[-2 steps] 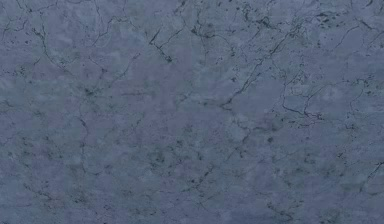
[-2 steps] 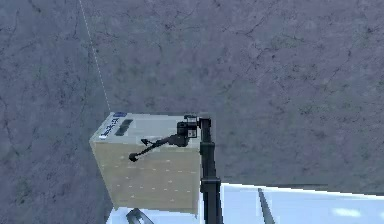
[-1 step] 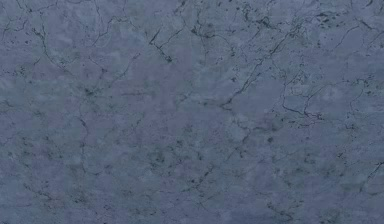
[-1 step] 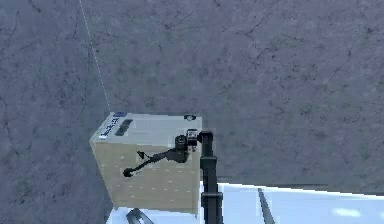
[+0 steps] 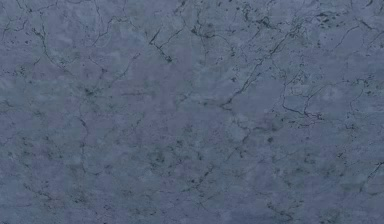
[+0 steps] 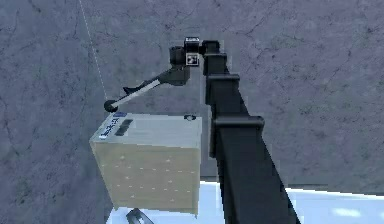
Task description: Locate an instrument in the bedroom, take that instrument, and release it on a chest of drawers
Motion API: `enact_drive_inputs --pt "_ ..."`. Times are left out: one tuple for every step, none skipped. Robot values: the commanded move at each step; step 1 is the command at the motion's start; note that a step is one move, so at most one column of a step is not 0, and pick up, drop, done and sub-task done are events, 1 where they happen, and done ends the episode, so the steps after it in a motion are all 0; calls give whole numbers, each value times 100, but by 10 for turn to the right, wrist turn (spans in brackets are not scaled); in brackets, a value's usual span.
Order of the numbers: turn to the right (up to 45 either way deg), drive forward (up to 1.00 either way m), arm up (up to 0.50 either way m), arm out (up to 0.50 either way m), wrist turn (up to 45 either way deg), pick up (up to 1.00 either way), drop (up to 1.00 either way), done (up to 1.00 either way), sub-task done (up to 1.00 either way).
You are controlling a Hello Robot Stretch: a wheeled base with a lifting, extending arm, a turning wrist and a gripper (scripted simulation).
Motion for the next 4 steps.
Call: enact_drive_inputs --pt "0 0 0 0 -450 0 0 0 0" --pt "0 0 0 0 -90 0 0 0 0" --pt "0 0 0 -40 0 0 0 0 0" --pt "-150 0 0 0 0 0 0 0 0"
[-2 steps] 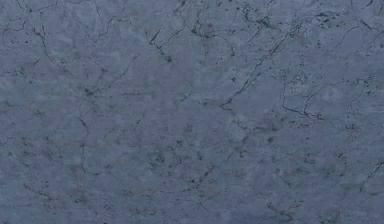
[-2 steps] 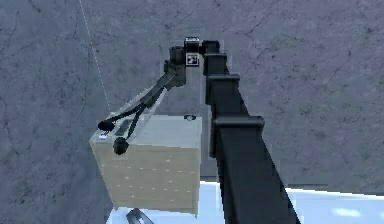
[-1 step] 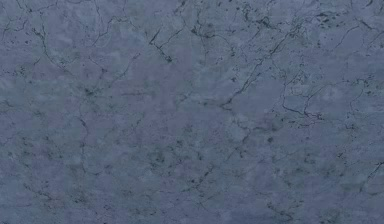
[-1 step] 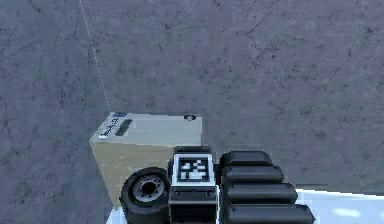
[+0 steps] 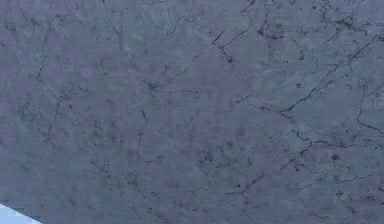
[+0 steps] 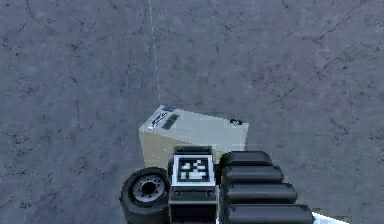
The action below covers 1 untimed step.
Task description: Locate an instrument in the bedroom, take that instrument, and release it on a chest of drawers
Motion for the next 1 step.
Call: enact_drive_inputs --pt "-30 0 0 0 0 0 0 0 0"
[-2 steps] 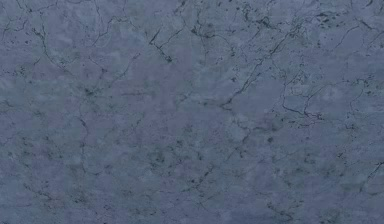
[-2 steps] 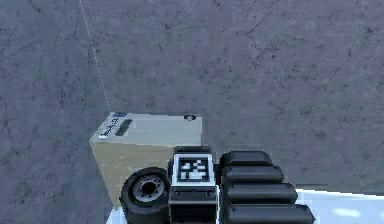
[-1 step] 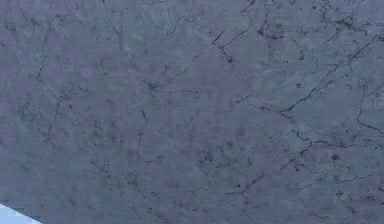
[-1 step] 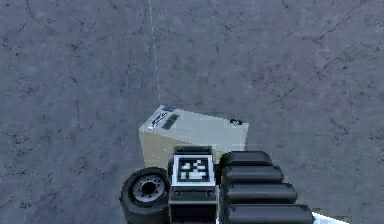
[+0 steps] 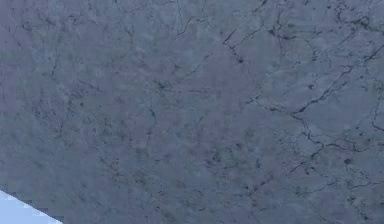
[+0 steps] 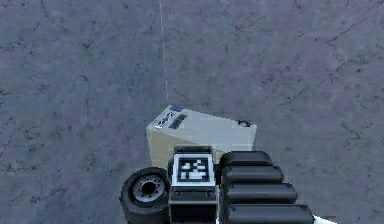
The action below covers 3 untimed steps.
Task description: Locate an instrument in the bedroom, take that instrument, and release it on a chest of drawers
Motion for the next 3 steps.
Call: enact_drive_inputs --pt "450 0 0 0 0 0 0 0 0" --pt "450 0 0 0 0 0 0 0 0" --pt "450 0 0 0 0 0 0 0 0"
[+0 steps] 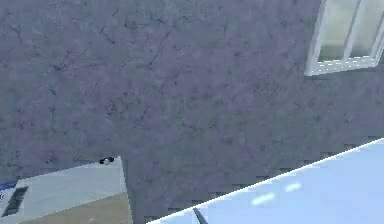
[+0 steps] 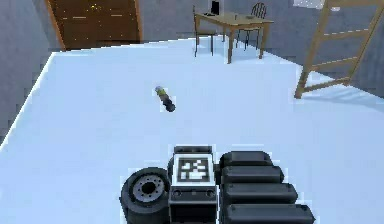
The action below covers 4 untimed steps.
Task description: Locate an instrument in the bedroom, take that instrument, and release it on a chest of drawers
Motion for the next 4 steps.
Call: enact_drive_inputs --pt "420 0 0 0 0 0 0 0 0" --pt "0 70 0 0 0 0 0 0 0" --pt "-120 0 0 0 0 0 0 0 0" --pt "0 20 0 0 0 0 0 0 0"
